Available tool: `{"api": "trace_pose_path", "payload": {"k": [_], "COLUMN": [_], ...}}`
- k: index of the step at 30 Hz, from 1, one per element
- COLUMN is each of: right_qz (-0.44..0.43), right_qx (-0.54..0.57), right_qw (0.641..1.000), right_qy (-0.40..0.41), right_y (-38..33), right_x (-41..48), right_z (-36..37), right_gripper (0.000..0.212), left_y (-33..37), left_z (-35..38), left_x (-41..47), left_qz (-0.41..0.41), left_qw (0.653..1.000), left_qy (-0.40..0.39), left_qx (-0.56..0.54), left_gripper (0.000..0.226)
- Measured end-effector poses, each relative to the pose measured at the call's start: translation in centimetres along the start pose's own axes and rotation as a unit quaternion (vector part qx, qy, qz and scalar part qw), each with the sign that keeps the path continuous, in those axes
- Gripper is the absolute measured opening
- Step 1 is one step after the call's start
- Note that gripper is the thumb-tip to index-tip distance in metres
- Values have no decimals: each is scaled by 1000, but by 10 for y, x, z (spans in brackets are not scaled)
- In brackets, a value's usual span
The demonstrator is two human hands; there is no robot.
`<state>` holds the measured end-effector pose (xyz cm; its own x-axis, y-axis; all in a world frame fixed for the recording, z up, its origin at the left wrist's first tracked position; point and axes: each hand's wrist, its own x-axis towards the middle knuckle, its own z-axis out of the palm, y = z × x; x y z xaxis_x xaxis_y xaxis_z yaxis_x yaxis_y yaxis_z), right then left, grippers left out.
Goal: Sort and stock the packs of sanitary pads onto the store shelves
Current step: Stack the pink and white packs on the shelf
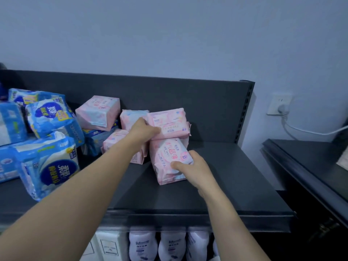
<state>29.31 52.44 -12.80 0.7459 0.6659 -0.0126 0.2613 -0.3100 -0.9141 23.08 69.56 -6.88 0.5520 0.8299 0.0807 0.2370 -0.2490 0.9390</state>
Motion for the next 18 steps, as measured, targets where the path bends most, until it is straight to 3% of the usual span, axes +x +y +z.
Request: {"api": "trace_pose_path", "payload": {"k": [4,7,9,12,14,16,18], "right_qz": [-12,-17,-18,-18,-10,-1,-4], "right_qx": [30,48,69,105,121,124,116], "right_qw": [999,998,997,992,989,990,993], "right_qy": [16,29,37,64,79,62,28], "right_y": [2,1,-2,-6,-7,-9,-7], "right_x": [-3,-5,-7,-8,-9,-13,-18], "right_z": [1,5,9,11,5,-2,-10], "right_gripper": [30,35,39,46,46,38,19], "left_y": [-6,-5,-3,-1,-3,-3,6], "left_z": [-10,-10,-3,5,10,20,35], "left_x": [-2,-8,-16,-24,-26,-28,-34], "left_qz": [-29,34,73,69,64,79,125], "left_qw": [995,991,988,978,973,972,976], "left_qy": [-73,-91,-120,-193,-219,-189,-130], "left_qx": [-61,-89,-70,-38,27,114,124], "left_gripper": [27,31,28,20,35,55,60]}}
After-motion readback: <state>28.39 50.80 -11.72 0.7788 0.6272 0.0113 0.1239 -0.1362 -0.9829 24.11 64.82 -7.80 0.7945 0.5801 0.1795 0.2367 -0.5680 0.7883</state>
